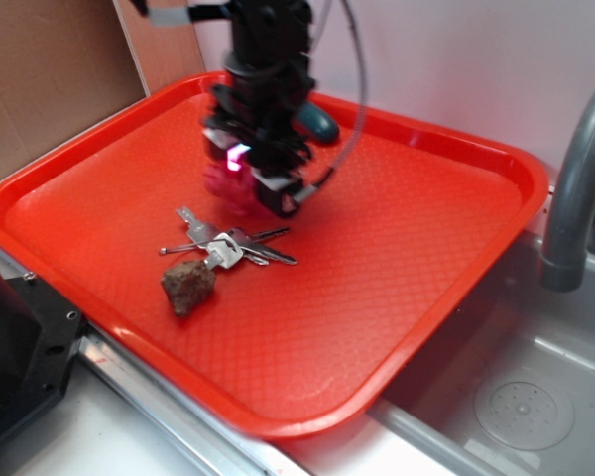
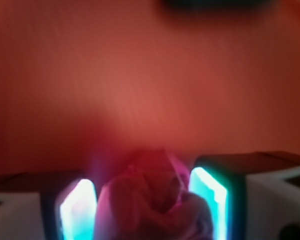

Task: Grab the red paper.

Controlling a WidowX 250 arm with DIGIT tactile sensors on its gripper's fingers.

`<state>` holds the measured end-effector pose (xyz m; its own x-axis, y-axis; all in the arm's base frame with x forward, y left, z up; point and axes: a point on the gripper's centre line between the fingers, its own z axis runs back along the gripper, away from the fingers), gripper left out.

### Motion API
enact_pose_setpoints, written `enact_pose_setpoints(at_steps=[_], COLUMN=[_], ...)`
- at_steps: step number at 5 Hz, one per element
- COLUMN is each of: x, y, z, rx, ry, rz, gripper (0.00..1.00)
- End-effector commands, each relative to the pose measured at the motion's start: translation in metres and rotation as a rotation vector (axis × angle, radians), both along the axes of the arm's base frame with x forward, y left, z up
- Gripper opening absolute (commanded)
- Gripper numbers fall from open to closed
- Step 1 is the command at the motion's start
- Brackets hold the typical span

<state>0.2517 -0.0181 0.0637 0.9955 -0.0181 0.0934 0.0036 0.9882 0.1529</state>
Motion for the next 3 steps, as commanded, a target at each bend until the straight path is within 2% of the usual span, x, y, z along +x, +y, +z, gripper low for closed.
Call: enact_pose_setpoints(at_steps=[1,2,3], x=[-0.045,-0.065,-0.069], y=[0.043,0.052,0.053], z=[0.109,0.156,0.207], rx=[-0.097,-0.097,-0.101], ry=[-0.090,-0.186,-0.143], rz=[-0.021,0.055,0.086], gripper=[0.00,0.00,0.00])
